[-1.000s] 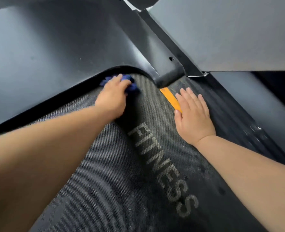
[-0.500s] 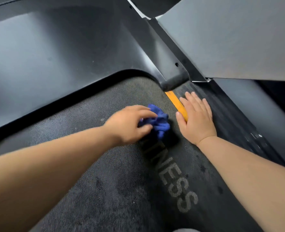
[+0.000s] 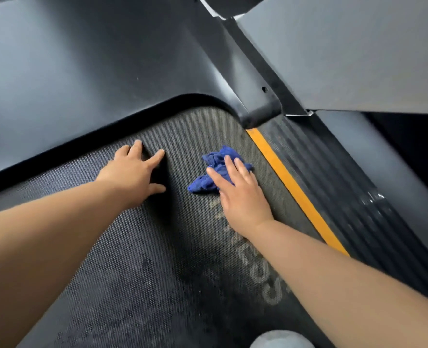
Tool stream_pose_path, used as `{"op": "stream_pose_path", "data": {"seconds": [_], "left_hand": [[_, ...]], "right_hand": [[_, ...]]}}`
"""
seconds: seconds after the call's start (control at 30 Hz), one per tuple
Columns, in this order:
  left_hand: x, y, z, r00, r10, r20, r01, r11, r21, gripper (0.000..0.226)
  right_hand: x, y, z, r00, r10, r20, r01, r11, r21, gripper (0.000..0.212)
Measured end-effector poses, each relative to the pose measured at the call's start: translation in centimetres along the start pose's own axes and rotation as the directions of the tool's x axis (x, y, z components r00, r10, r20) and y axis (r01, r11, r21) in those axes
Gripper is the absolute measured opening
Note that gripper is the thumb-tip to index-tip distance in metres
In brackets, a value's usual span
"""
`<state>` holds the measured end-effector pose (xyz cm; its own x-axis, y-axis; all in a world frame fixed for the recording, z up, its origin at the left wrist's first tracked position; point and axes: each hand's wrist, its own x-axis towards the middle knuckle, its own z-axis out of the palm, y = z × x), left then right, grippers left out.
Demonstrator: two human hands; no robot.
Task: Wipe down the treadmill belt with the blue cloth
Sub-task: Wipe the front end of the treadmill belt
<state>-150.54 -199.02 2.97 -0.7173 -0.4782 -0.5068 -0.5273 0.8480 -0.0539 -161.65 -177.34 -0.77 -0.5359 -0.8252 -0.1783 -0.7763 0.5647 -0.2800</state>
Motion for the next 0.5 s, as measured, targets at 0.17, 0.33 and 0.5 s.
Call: {"op": "stream_pose_path", "data": {"seconds": [0.17,0.33,0.5], "left_hand": [[0.3,0.0,-0.9,1.0,0.015,-0.023,-0.015,1.0,0.011,0.091],[0.3,-0.2,-0.2,0.998,0.011,-0.06,-0.011,1.0,0.009,0.088],[0.1,-0.1,-0.3,0.998,0.022,-0.06,-0.023,0.999,-0.024,0.092]], "right_hand": [[2.4,0.3,-0.4,0.999,0.001,-0.054,-0.001,1.0,0.001,0.049],[12.5,-1.1,-1.9,0.988,0.14,-0.059,-0.138,0.989,0.048,0.053],[8.0,-1.9,-2.5,0.991,0.104,-0.086,-0.099,0.993,0.062,0.05]]}}
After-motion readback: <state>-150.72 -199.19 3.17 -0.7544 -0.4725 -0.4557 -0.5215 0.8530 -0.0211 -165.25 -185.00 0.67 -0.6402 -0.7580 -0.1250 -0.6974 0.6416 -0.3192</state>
